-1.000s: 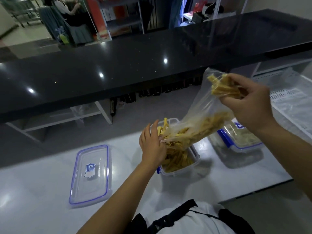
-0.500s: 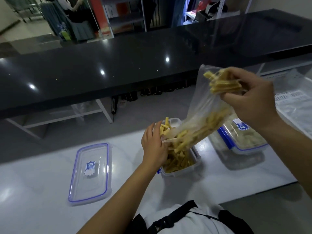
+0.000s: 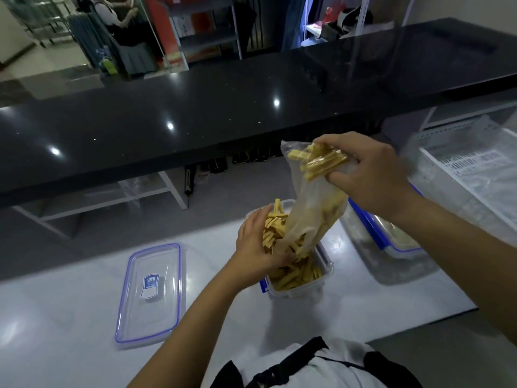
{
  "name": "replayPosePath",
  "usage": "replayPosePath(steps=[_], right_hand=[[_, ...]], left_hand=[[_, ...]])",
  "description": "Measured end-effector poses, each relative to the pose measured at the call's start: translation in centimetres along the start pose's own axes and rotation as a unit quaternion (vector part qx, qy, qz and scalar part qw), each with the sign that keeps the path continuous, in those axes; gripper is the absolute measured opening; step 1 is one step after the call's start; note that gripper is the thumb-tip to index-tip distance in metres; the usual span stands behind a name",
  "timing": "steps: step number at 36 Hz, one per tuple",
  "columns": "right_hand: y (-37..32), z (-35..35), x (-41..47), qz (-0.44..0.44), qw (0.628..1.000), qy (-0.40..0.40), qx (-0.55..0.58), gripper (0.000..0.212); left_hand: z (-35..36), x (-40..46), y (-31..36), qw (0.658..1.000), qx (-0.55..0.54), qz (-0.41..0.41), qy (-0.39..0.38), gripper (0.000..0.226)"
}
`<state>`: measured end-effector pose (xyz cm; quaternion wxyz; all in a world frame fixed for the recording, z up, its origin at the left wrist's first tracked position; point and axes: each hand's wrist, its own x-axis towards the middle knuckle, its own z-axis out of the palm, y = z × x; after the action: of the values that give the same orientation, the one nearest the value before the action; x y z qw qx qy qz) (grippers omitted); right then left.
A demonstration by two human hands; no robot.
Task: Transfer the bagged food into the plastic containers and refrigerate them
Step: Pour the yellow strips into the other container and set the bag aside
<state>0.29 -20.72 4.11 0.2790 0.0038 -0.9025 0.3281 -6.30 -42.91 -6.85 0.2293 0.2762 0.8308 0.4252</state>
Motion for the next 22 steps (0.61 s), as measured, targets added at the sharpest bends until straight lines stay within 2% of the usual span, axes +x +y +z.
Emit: replayPosePath(steps=[1, 3, 6, 9, 12, 14, 18, 22], right_hand=[[-0.1, 0.0, 0.1, -0.001, 1.0, 0.001, 0.0, 0.049], [-0.4, 0.2, 0.2, -0.006, 1.0, 0.001, 0.0, 0.051], [-1.0, 0.5, 0.3, -0.031, 0.999, -0.011, -0.004, 0.051], [-1.5, 1.0, 0.4, -0.05, 0.998, -0.025, -0.007, 0.048], [-1.7, 1.4, 0.4, -0.06, 0.998, -0.025, -0.012, 0.048], [-1.7, 1.4, 0.3, -0.06, 0.998, -0.027, -0.019, 0.048], [-0.9, 1.3, 0.0, -0.036, 0.996, -0.056, -0.056, 0.049], [1.1, 0.6, -0.7, 0.014, 0.985, -0.119, -0.128, 0.075]], left_hand=[[-0.8, -0.2, 0.6, 0.999, -0.031, -0.015, -0.028, 0.105], [-2.5, -0.3, 2.5, 0.995, -0.097, -0.002, -0.025, 0.103], [-4.6, 0.4, 5.7, 0.981, -0.181, 0.052, 0.053, 0.086], [-6.0, 1.5, 8.1, 0.963, -0.237, 0.091, 0.087, 0.059], [-6.5, 2.2, 9.2, 0.963, -0.219, 0.121, 0.102, 0.025], [-6.5, 2.4, 9.3, 0.96, -0.21, 0.138, 0.121, 0.014], [-7.1, 2.7, 9.1, 0.958, -0.205, 0.141, 0.145, 0.011], [-7.6, 2.9, 9.0, 0.956, -0.202, 0.139, 0.161, 0.013]])
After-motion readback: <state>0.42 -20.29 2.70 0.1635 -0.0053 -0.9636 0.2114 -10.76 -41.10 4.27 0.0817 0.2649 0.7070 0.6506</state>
